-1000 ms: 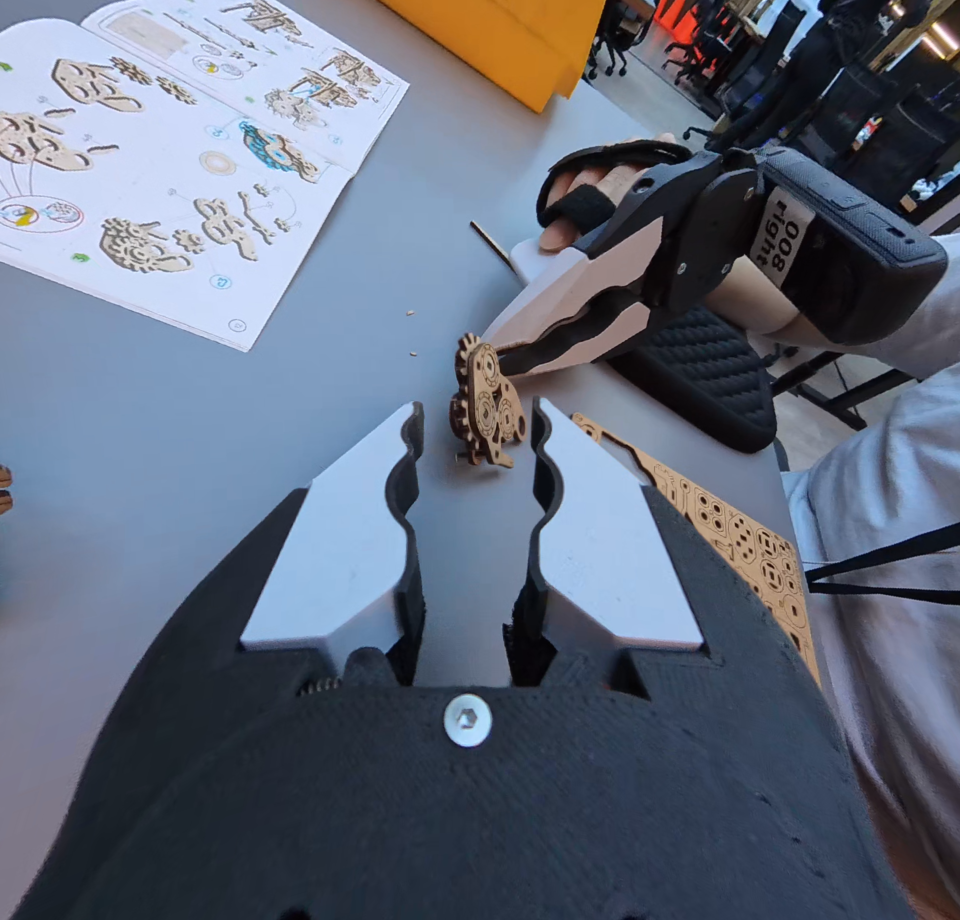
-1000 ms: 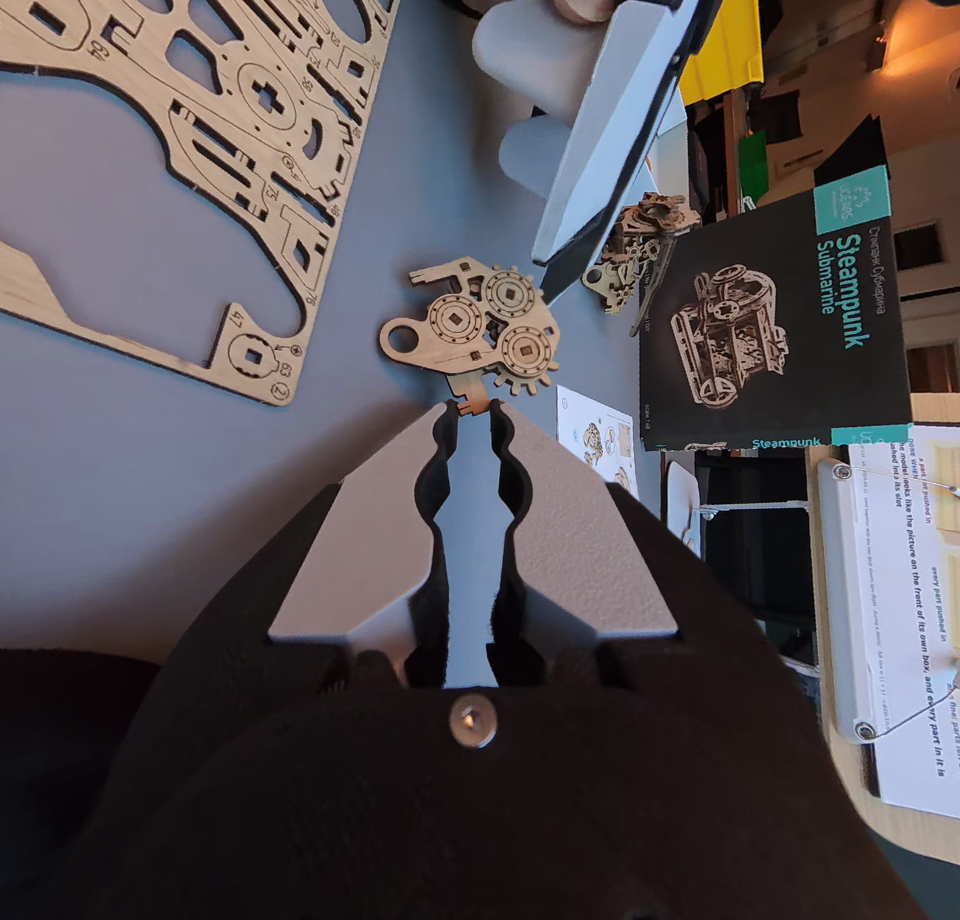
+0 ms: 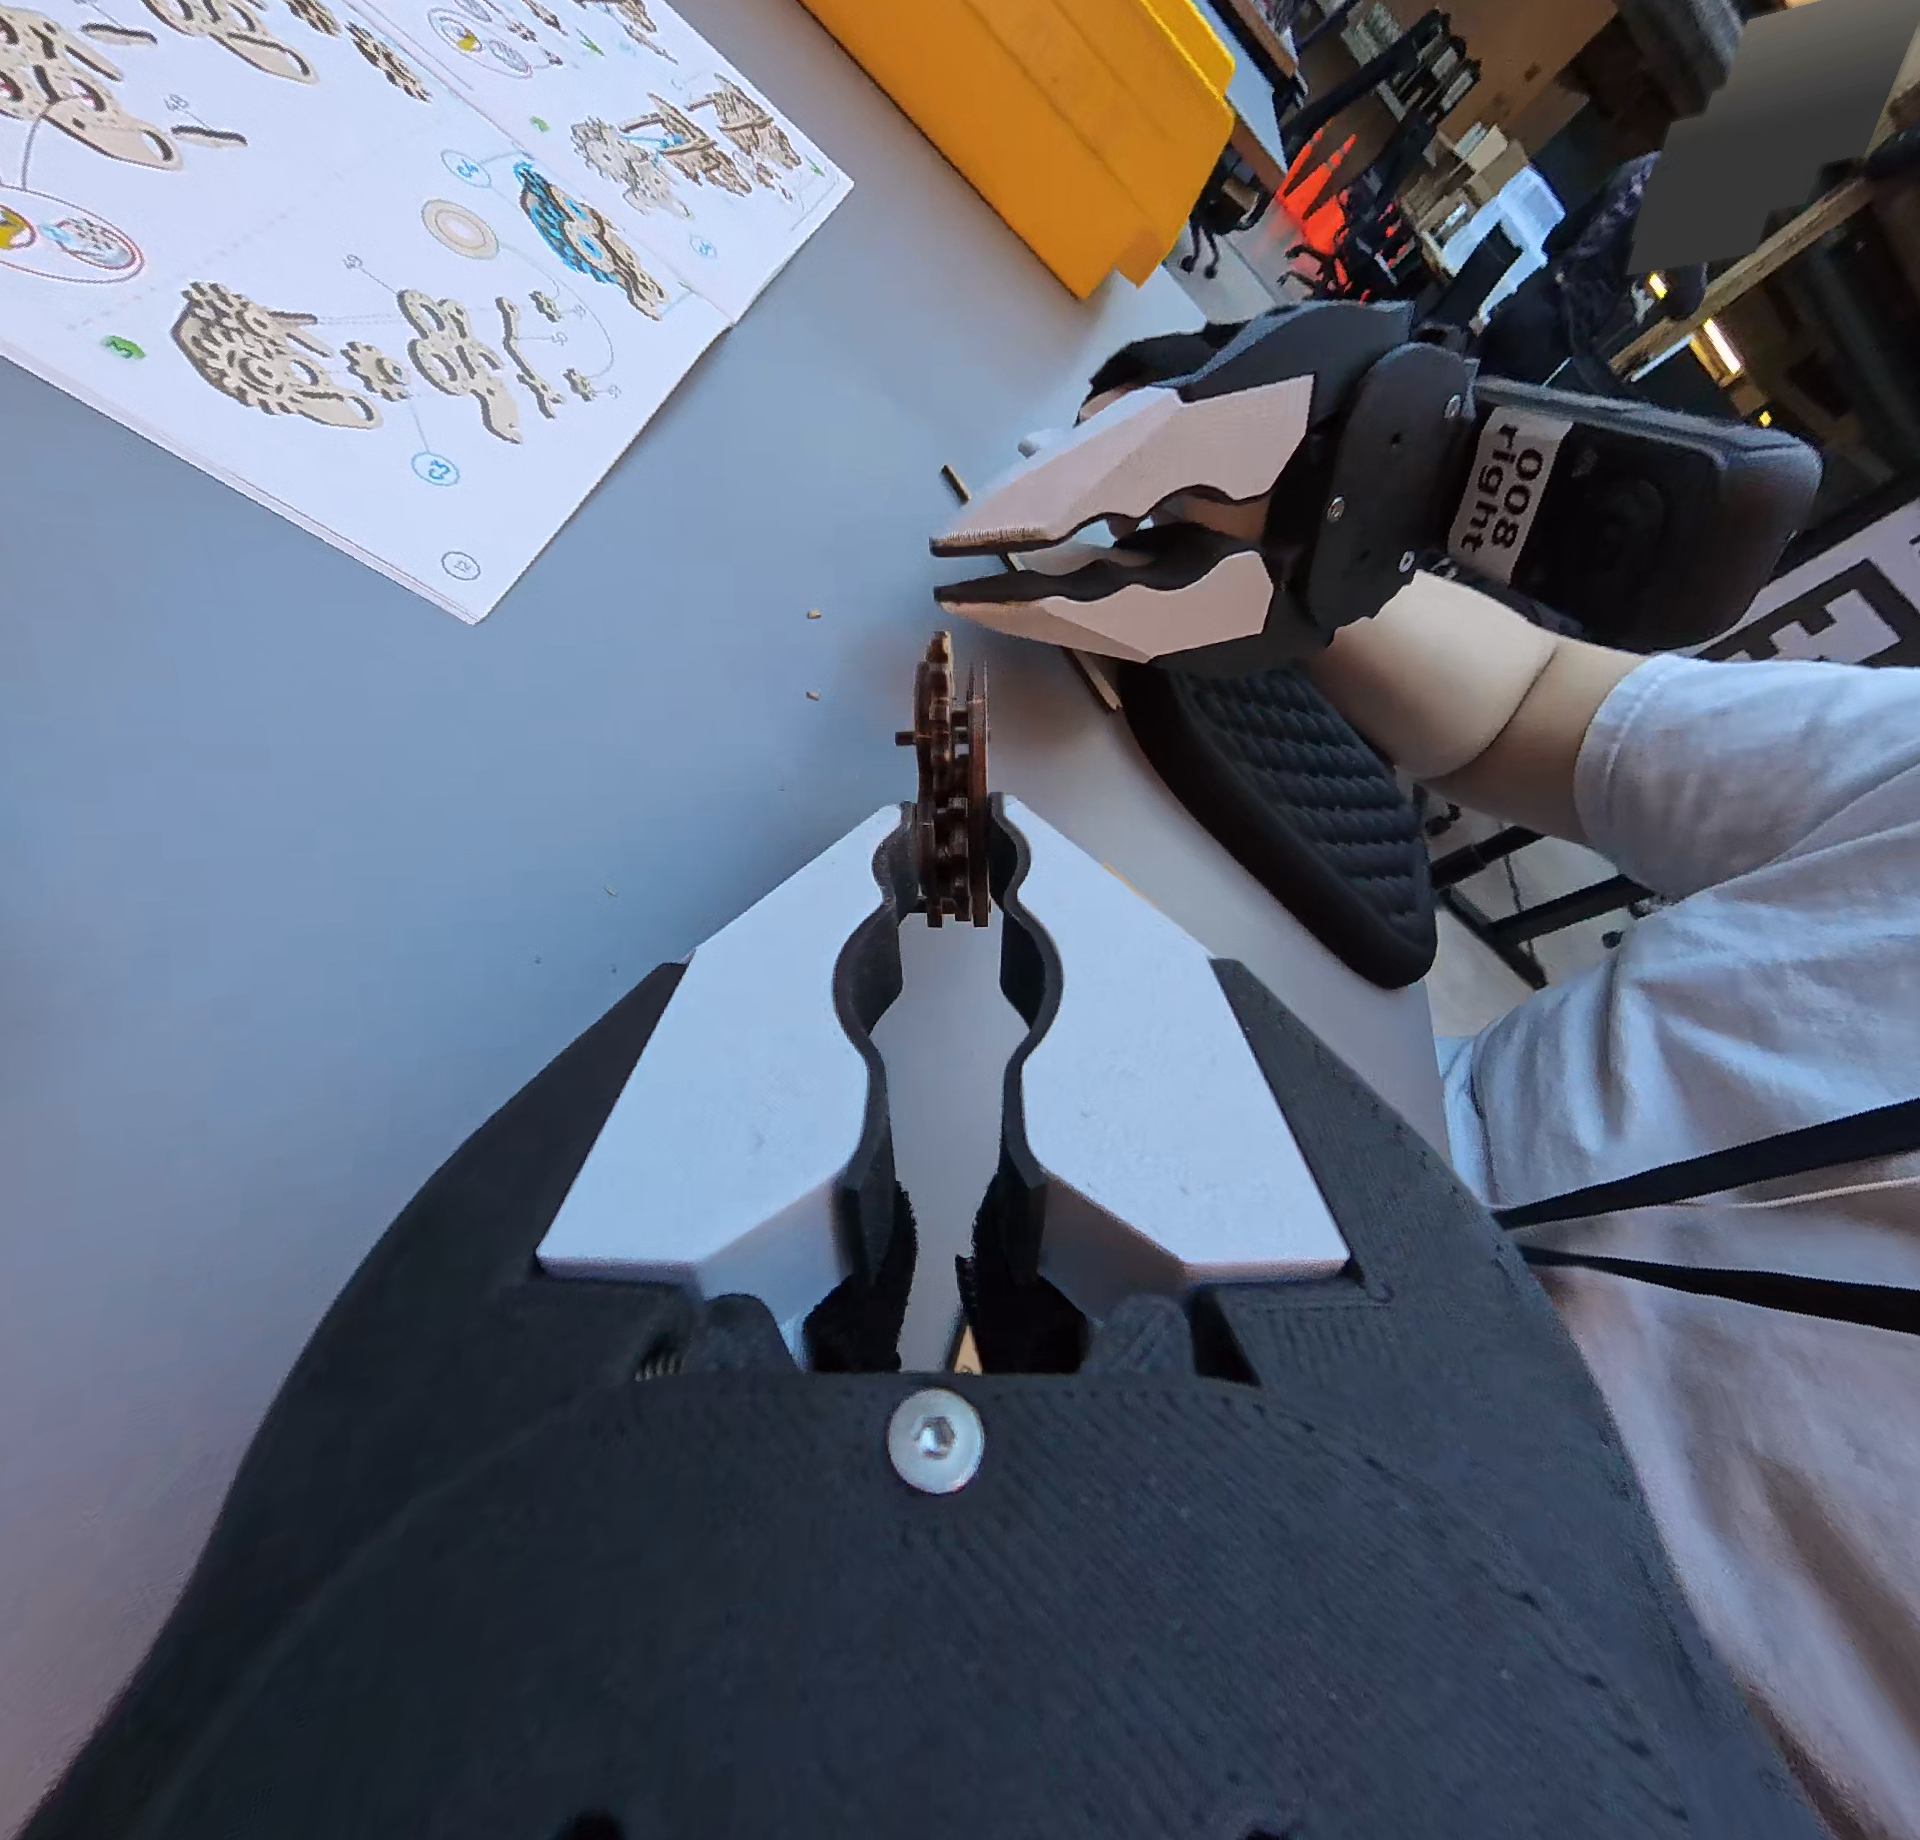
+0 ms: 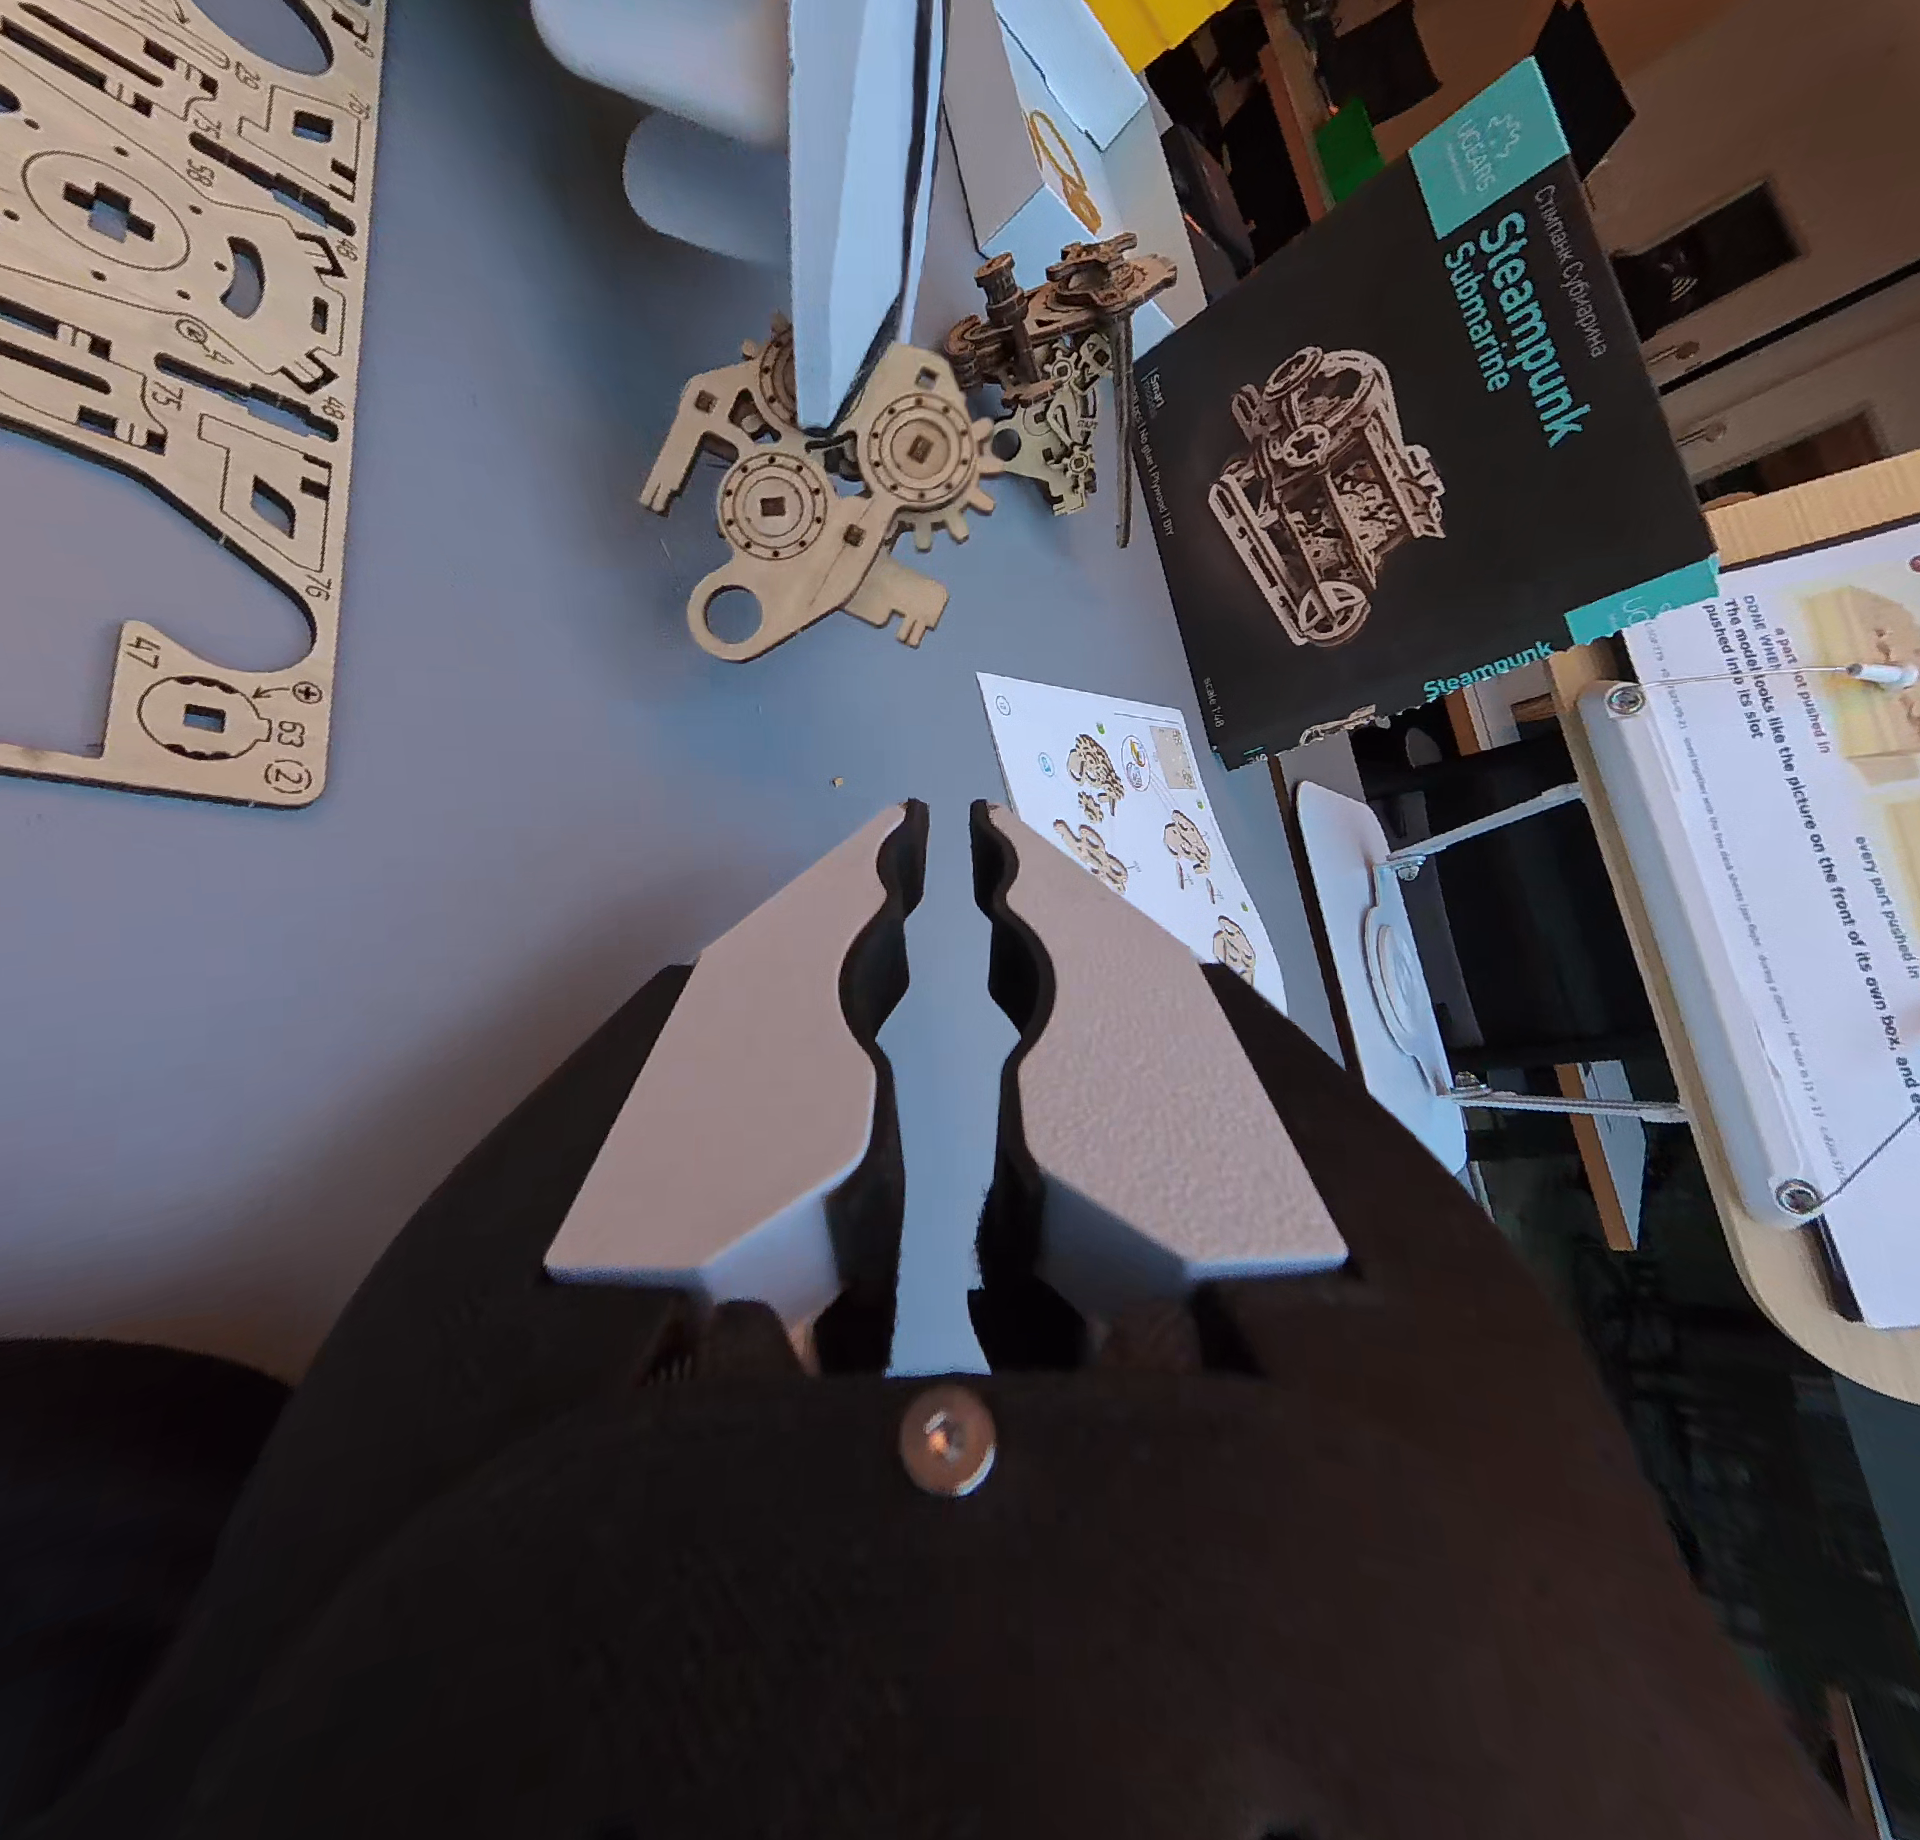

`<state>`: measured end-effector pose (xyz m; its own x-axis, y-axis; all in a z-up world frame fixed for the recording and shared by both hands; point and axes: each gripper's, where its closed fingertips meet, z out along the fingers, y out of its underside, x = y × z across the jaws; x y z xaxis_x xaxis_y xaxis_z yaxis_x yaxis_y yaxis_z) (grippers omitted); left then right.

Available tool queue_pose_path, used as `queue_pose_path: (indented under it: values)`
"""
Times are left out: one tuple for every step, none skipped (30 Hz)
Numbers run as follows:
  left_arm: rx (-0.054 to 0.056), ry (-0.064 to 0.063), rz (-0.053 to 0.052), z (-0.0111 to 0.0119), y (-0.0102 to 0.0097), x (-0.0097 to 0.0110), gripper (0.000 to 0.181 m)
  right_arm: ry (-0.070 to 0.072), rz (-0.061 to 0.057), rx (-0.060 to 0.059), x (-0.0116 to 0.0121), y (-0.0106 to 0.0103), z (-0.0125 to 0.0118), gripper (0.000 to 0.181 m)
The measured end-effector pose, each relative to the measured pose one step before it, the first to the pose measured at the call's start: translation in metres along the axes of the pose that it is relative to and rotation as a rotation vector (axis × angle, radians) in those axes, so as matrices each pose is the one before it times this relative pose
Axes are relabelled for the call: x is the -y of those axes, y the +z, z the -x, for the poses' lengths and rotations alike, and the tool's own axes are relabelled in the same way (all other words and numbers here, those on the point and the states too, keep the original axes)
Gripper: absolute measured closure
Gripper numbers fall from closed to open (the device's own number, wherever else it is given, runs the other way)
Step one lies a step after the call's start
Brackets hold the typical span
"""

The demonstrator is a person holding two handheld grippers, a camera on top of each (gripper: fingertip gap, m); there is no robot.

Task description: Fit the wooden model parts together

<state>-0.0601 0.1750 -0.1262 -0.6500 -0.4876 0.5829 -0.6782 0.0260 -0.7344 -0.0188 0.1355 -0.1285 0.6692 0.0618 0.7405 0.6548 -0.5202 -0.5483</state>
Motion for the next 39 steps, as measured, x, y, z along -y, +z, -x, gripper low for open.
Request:
queue_pose_path:
  values:
    - [-0.012,-0.0231,-0.0144,-0.00006,-0.00146,0.00197,0.171,-0.0027,0.0027,0.0032,0.00006,0.00031,0.00099,0.174]
    - [-0.0073,-0.0236,-0.0136,0.00089,-0.00147,0.00159,0.171,-0.0042,0.001,0.0038,0.0002,0.00026,0.00111,0.174]
    - [-0.0074,-0.022,-0.0124,0.00088,-0.0014,0.00154,0.171,-0.0032,0.0028,0.0052,-0.00025,0.00049,0.00132,0.174]
    - [-0.0084,-0.02,-0.0142,0.00067,-0.00153,0.00189,0.171,-0.0028,0.0038,0.0045,-0.00045,0.00046,0.00117,0.174]
    - [-0.0123,-0.02,-0.0167,-0.00014,-0.0014,0.00227,0.171,-0.0035,0.0027,0.0024,-0.00042,0.00036,0.00071,0.174]
    - [-0.0193,-0.0181,-0.0153,-0.00135,-0.00137,0.00237,0.171,-0.0021,0.0021,0.0014,-0.00027,0.00012,0.00046,0.174]
    - [-0.0185,-0.0149,-0.0126,-0.00161,-0.00096,0.00203,0.171,-0.0002,0.0,0.0019,0.00001,0.0,0.00039,0.174]
    - [-0.0111,-0.0109,-0.0083,-0.00079,-0.00093,0.00139,0.171,0.0007,-0.0003,0.0022,0.00004,0.00002,0.00035,0.174]
    - [-0.0029,-0.0043,-0.0059,-0.00006,-0.00072,0.00101,0.171,-0.0002,0.0012,0.0009,-0.00017,0.00004,0.00017,0.174]
    - [0.0003,0.0032,-0.003,-0.00006,-0.00033,0.00066,0.171,-0.0008,0.0017,0.0011,-0.00041,0.00012,0.00025,0.174]
    - [0.0012,0.0064,0.0004,-0.00031,-0.00027,0.00023,0.171,-0.0003,0.0008,0.0017,-0.00022,0.00015,0.00029,0.174]
    - [0.0015,0.0064,0.0011,-0.00041,0.00005,0.00009,0.171,0.0012,0.001,0.0012,-0.00015,0.00005,0.00018,0.174]
    - [0.0019,0.0047,0.0006,-0.00027,0.00014,-0.00004,0.171,0.0026,0.0008,0.0016,-0.00014,0.00005,0.00005,0.174]
    - [0.0,0.0025,0.0016,-0.00039,0.0003,-0.00025,0.171,0.0032,-0.0015,0.0014,0.00025,-0.0002,0.00008,0.174]
    - [-0.0007,-0.0003,0.0014,-0.00011,0.00043,-0.00033,0.171,0.0035,-0.0048,-0.0001,0.00078,-0.00025,-0.00017,0.174]
    - [-0.0015,-0.0016,0.0007,-0.00016,0.00032,-0.00027,0.171,0.0076,-0.0065,0.0018,0.00122,-0.00032,-0.00019,0.174]
    - [-0.0018,-0.0027,0.0001,-0.00001,0.00026,-0.00022,0.171,0.0126,-0.0076,0.0037,0.0016,-0.00055,-0.00007,0.174]
    - [-0.002,-0.0033,-0.0004,-0.00015,0.00027,-0.00008,0.171,0.0157,-0.012,0.005,0.00262,-0.00072,0.0002,0.173]
    - [-0.0028,-0.0032,-0.0001,-0.00034,0.00011,-0.00011,0.171,0.0175,-0.0131,0.0042,0.00287,-0.00082,-0.00005,0.173]
    - [-0.0029,-0.0028,-0.0019,-0.00033,0.00003,0.00024,0.171,0.017,-0.0091,0.0041,0.00221,-0.00078,-0.00008,0.173]
    - [-0.0033,-0.0031,-0.002,-0.00053,-0.00002,0.00024,0.171,0.0131,-0.0061,0.003,0.0017,-0.00076,-0.00014,0.172]
    - [-0.0049,-0.0044,-0.0012,-0.00064,-0.00001,0.00007,0.171,0.008,-0.0072,-0.0012,0.00162,-0.00097,-0.0007,0.172]
    - [-0.0087,-0.0068,-0.0035,-0.00114,0.00002,0.00043,0.171,0.0075,-0.012,-0.0043,0.00208,-0.0012,-0.00133,0.172]
    - [-0.0139,-0.0096,-0.0052,-0.00185,-0.00002,0.00059,0.171,0.0121,-0.0147,-0.002,0.00249,-0.00138,-0.00124,0.172]
    - [-0.0155,-0.0128,-0.0066,-0.00172,-0.00005,0.0008,0.171,0.0176,-0.0143,0.0025,0.00243,-0.00117,-0.00089,0.171]
    - [-0.0137,-0.0137,-0.0063,-0.00146,-0.00008,0.00071,0.171,0.0216,-0.0133,0.0053,0.00227,-0.00087,-0.00052,0.169]
    - [-0.0088,-0.0101,-0.0045,-0.0006,-0.00002,0.00044,0.171,0.0211,-0.0113,0.0061,0.00168,-0.00048,-0.00021,0.168]
    - [-0.0033,-0.0055,-0.0025,0.00009,-0.00009,0.00017,0.171,0.0164,-0.0086,0.0067,0.00102,-0.00039,0.00015,0.167]
    - [0.0009,-0.0018,-0.0012,0.00046,-0.00011,0.00004,0.171,0.0126,-0.0071,0.0059,0.00077,-0.00034,0.00025,0.167]
    - [0.0015,0.0014,-0.0014,0.0003,-0.0001,0.0003,0.171,0.011,-0.0084,0.0086,0.00107,-0.00029,0.00082,0.166]
    - [-0.0011,0.0027,-0.003,-0.00041,-0.0001,0.00063,0.171,0.0133,-0.0094,0.0085,0.00153,-0.00038,0.00074,0.166]
    - [-0.0023,0.0031,-0.0053,-0.00078,-0.00013,0.00095,0.171,0.0191,-0.0104,0.0066,0.00191,-0.00044,0.00036,0.165]
    - [-0.0011,0.0045,-0.0074,-0.0008,-0.0002,0.00117,0.171,0.029,-0.0129,0.012,0.00299,-0.00028,0.0007,0.163]
    - [-0.0005,0.0046,-0.0082,-0.00086,-0.00039,0.00138,0.171,0.0417,-0.0091,0.012,0.00304,0.00006,0.00034,0.158]
    - [-0.0025,0.0044,-0.0113,-0.00123,-0.00041,0.00187,0.171,0.0597,0.0027,-0.0019,0.00181,0.00048,-0.00218,0.154]
    - [-0.0084,0.0019,-0.0143,-0.00211,-0.00028,0.00226,0.171,0.0686,0.01,-0.0037,0.00223,0.0004,-0.00226,0.146]
    - [-0.0094,-0.0021,-0.0168,-0.00243,-0.00022,0.00246,0.171,0.058,0.016,-0.0103,0.00299,-0.00004,-0.00227,0.14]
    - [-0.0083,-0.0059,-0.0164,-0.00201,-0.00003,0.00216,0.171,0.0312,0.0165,-0.0253,0.00282,-0.00017,-0.00309,0.139]
    - [-0.009,-0.0082,-0.0109,-0.00198,0.00032,0.00133,0.171,0.0002,0.0045,-0.0124,0.00319,-0.00019,0.00046,0.139]
